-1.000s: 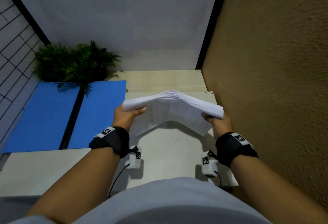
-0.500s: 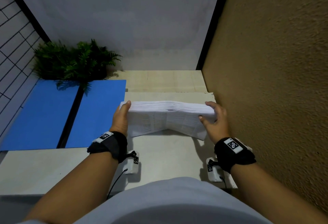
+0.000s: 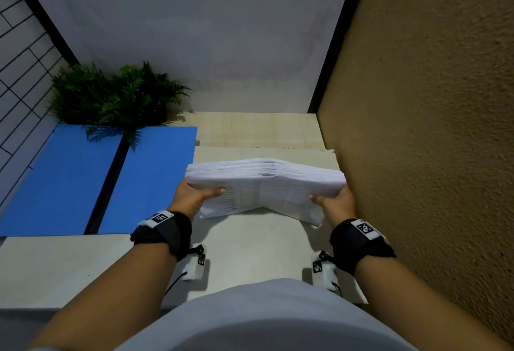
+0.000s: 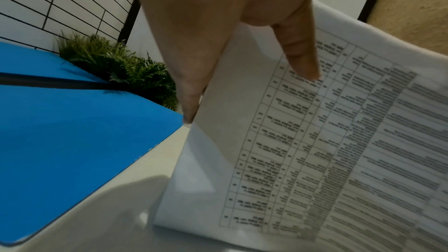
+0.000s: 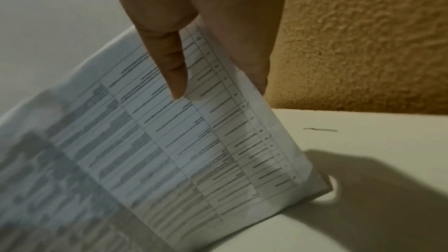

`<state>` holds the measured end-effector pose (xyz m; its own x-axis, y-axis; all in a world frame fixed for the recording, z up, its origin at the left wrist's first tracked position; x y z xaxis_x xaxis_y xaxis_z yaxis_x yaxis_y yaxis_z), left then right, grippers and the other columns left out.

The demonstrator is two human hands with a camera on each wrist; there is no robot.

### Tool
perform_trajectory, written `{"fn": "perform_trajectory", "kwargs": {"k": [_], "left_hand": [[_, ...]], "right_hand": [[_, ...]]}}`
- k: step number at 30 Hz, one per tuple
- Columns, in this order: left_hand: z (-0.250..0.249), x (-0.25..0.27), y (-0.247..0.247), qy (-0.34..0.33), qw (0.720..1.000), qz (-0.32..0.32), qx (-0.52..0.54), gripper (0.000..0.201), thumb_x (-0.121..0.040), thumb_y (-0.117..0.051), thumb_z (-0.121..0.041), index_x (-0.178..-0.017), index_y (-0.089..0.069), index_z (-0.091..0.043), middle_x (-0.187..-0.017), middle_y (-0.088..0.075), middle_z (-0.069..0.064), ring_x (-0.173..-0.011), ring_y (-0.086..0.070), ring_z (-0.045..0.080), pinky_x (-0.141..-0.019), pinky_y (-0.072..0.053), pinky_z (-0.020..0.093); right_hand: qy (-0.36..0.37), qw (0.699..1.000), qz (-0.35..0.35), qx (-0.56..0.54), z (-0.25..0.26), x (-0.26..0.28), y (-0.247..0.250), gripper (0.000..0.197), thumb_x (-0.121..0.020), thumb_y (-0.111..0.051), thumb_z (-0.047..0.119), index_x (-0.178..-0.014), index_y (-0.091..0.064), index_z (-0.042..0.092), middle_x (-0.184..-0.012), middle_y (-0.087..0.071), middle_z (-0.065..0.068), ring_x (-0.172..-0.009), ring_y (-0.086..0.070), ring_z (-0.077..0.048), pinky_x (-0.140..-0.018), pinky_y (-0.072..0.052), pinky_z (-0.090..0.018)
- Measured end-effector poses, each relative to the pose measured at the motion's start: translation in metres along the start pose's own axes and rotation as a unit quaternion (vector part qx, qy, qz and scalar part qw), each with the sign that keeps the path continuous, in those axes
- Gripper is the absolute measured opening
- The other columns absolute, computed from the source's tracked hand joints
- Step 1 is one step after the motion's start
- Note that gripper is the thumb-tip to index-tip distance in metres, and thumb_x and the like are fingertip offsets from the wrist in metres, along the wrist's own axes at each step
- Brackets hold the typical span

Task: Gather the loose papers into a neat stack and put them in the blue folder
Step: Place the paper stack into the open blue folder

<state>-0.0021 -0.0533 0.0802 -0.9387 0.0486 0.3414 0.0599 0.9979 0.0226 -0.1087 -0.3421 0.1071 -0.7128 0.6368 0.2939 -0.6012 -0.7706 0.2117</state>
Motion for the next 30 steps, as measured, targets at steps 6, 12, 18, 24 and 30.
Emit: {"fn": "perform_trajectory", "kwargs": {"k": [6,12,18,24,30], "left_hand": [[0.003,-0.006,0.009,0.013,1.000,0.001,-0.013,0.060,-0.056,-0.089,-0.004,-0.112,-0.070,-0.009,-0.112,-0.074,0.010,-0.107,-0.067,0.028,-0.099,-0.052,0.048],[0.006,-0.009,0.003,0.034,0.998,-0.024,-0.044,0.056,-0.065,-0.079,0.011,-0.118,-0.066,-0.002,-0.117,-0.069,0.014,-0.111,-0.062,0.032,-0.100,-0.049,0.043],[0.001,-0.006,-0.004,0.036,0.998,-0.017,-0.050,0.050,-0.069,-0.073,0.013,-0.116,-0.065,-0.002,-0.109,-0.066,0.012,-0.104,-0.060,0.028,-0.088,-0.046,0.034],[-0.009,-0.010,0.045,-0.017,0.999,-0.026,-0.034,0.034,-0.077,-0.071,0.012,-0.104,-0.066,-0.008,-0.093,-0.068,0.004,-0.084,-0.063,0.017,-0.071,-0.052,0.023],[0.022,-0.054,0.178,0.006,0.932,-0.170,-0.321,0.034,-0.081,-0.071,-0.007,-0.115,-0.063,-0.005,-0.121,-0.061,0.020,-0.110,-0.060,0.040,-0.094,-0.050,0.045]], "right_hand": [[0.015,0.999,0.033,-0.039,0.011,-0.005,0.007,0.040,-0.063,-0.081,-0.006,-0.089,-0.064,0.018,-0.092,-0.068,-0.003,-0.090,-0.062,-0.023,-0.072,-0.051,-0.030],[0.250,0.820,0.067,0.510,0.062,-0.009,-0.001,0.030,-0.068,-0.079,0.026,-0.090,-0.061,0.024,-0.091,-0.063,0.004,-0.086,-0.060,-0.019,-0.079,-0.047,-0.035],[0.293,0.662,0.194,0.662,0.075,0.009,-0.071,0.032,-0.085,-0.064,0.032,-0.115,-0.058,0.025,-0.104,-0.068,-0.006,-0.097,-0.064,-0.029,-0.069,-0.041,-0.031],[0.319,0.689,0.188,0.623,0.097,0.022,-0.093,0.015,-0.085,-0.058,0.020,-0.097,-0.067,0.024,-0.093,-0.069,-0.005,-0.091,-0.063,-0.029,-0.070,-0.046,-0.031],[0.247,0.883,0.176,0.358,0.118,0.026,-0.107,0.009,-0.079,-0.070,0.013,-0.075,-0.065,0.019,-0.077,-0.070,-0.007,-0.076,-0.065,-0.024,-0.064,-0.046,-0.030]]}}
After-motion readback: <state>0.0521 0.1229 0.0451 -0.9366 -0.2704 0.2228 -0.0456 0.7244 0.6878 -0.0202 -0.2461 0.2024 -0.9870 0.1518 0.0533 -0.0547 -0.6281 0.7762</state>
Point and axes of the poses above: each hand's wrist, its own x-axis away from the middle knuckle, its own y-axis out of the back of the hand, z = x × y, the point moved 1 cm from there along -x, towards the middle knuckle
